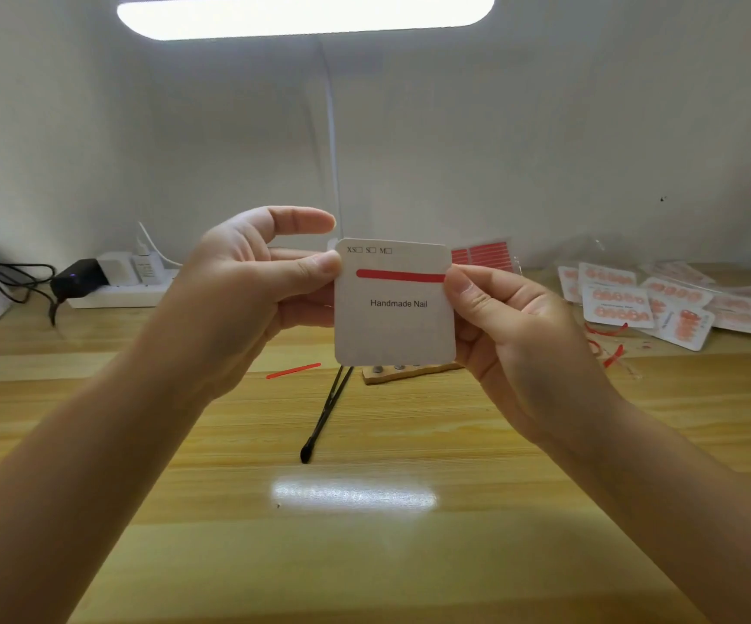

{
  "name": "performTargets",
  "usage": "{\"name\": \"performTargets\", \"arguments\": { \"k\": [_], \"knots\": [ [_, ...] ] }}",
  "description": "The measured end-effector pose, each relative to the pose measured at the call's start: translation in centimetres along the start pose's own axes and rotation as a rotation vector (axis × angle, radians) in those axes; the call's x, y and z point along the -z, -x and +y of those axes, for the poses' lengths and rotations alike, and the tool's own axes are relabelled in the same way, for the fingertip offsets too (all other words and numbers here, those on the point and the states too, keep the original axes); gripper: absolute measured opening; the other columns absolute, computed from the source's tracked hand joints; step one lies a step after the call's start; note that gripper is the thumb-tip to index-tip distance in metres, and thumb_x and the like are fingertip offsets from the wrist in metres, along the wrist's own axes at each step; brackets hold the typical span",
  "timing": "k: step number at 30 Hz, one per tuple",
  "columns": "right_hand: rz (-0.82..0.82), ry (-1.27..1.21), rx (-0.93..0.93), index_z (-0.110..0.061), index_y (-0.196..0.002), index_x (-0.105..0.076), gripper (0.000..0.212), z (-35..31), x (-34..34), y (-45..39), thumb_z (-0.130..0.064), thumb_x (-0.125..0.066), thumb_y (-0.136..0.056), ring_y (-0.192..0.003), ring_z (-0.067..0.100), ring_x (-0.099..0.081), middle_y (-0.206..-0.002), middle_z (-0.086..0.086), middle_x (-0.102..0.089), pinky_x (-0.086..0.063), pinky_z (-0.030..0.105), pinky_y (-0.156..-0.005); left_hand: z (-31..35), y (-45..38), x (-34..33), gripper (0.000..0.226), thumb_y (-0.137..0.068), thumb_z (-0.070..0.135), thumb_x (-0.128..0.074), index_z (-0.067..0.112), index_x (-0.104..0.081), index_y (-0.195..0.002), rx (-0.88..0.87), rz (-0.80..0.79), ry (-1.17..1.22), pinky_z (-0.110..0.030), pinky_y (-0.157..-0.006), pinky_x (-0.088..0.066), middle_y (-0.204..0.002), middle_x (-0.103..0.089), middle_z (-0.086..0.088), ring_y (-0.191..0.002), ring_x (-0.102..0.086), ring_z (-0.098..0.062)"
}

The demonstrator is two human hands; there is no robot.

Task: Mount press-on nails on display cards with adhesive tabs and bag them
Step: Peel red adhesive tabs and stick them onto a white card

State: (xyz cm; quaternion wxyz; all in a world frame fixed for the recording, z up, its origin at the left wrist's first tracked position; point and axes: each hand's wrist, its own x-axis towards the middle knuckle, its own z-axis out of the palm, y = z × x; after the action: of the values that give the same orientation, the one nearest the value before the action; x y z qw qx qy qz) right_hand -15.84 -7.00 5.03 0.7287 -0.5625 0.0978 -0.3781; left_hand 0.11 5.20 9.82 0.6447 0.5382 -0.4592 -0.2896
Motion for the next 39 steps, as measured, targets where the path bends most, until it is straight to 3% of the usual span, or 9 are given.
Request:
{"name": "performTargets", "arguments": {
  "k": [5,10,13,18,21,31,39],
  "knots": [
    [-0.002,-0.034,-0.032,-0.006,-0.102,-0.066,0.028,0.2,-0.1,-0.2,-0.023,-0.056,-0.083,-0.088,0.023,-0.072,-0.095,0.012,-0.074,-0.060,0.031,-0.069,-0.2,-0.3,0.2,0.047,-0.070,0.013,-0.064,0.010,-0.054,-0.115,0.032,-0.030,0.044,-0.027,-0.059,-0.057,-0.083,-0.075,-0.014,-0.075,-0.074,-0.024],
    [0.060,0.074,0.019,-0.006,-0.106,-0.064,0.024,0.0,0.0,-0.1,-0.020,-0.059,-0.088,-0.094,0.025,-0.071,-0.100,0.012,-0.073,-0.059,0.036,-0.078,-0.5,-0.4,0.5,0.042,-0.071,0.015,-0.065,0.010,-0.057,-0.113,0.051,-0.049,0.043,-0.027,-0.061,-0.058,-0.088,-0.075,-0.013,-0.077,-0.074,-0.024],
    [0.060,0.155,0.059,-0.009,-0.105,-0.064,0.015,-0.4,-0.1,0.3,-0.010,-0.058,-0.092,-0.090,0.022,-0.072,-0.095,0.008,-0.074,-0.060,0.034,-0.072,-0.7,-0.4,0.2,0.042,-0.071,0.014,-0.066,0.011,-0.057,-0.112,0.033,-0.032,0.027,-0.026,-0.061,-0.058,-0.086,-0.075,-0.013,-0.079,-0.074,-0.024],
    [0.071,0.280,0.134,-0.014,-0.098,-0.069,0.010,-0.3,-0.5,0.7,-0.013,-0.063,-0.090,-0.087,0.020,-0.072,-0.092,0.007,-0.074,-0.058,0.028,-0.065,-1.4,-0.1,-0.9,0.043,-0.066,0.015,-0.069,0.011,-0.058,-0.108,0.008,-0.010,0.037,-0.026,-0.060,-0.058,-0.085,-0.076,-0.013,-0.079,-0.074,-0.025],
    [0.097,0.253,0.138,-0.011,-0.095,-0.069,0.010,-0.3,-0.5,0.5,-0.011,-0.069,-0.085,-0.085,0.023,-0.073,-0.091,0.008,-0.075,-0.060,0.035,-0.067,-1.6,0.0,-1.2,0.042,-0.067,0.014,-0.069,0.011,-0.058,-0.108,0.006,-0.012,0.043,-0.026,-0.061,-0.058,-0.086,-0.075,-0.013,-0.081,-0.074,-0.025],
    [0.233,0.436,0.113,-0.016,-0.085,-0.064,0.034,0.5,-0.2,0.6,-0.026,-0.088,-0.063,-0.074,0.019,-0.072,-0.082,0.001,-0.073,-0.060,0.035,-0.058,-3.8,1.0,-3.5,0.036,-0.073,0.018,-0.068,0.016,-0.061,-0.108,-0.103,0.013,-0.040,-0.028,-0.065,-0.059,-0.085,-0.076,-0.007,-0.078,-0.074,-0.023],
    [0.082,0.237,-0.017,-0.013,-0.098,-0.068,0.017,0.9,0.2,0.2,-0.024,-0.064,-0.087,-0.088,0.021,-0.070,-0.090,0.007,-0.073,-0.058,0.040,-0.079,-3.5,0.3,-2.4,0.041,-0.075,0.018,-0.061,0.015,-0.051,-0.115,-0.016,0.058,0.078,-0.025,-0.067,-0.058,-0.087,-0.075,-0.011,-0.085,-0.074,-0.023]
  ]
}}
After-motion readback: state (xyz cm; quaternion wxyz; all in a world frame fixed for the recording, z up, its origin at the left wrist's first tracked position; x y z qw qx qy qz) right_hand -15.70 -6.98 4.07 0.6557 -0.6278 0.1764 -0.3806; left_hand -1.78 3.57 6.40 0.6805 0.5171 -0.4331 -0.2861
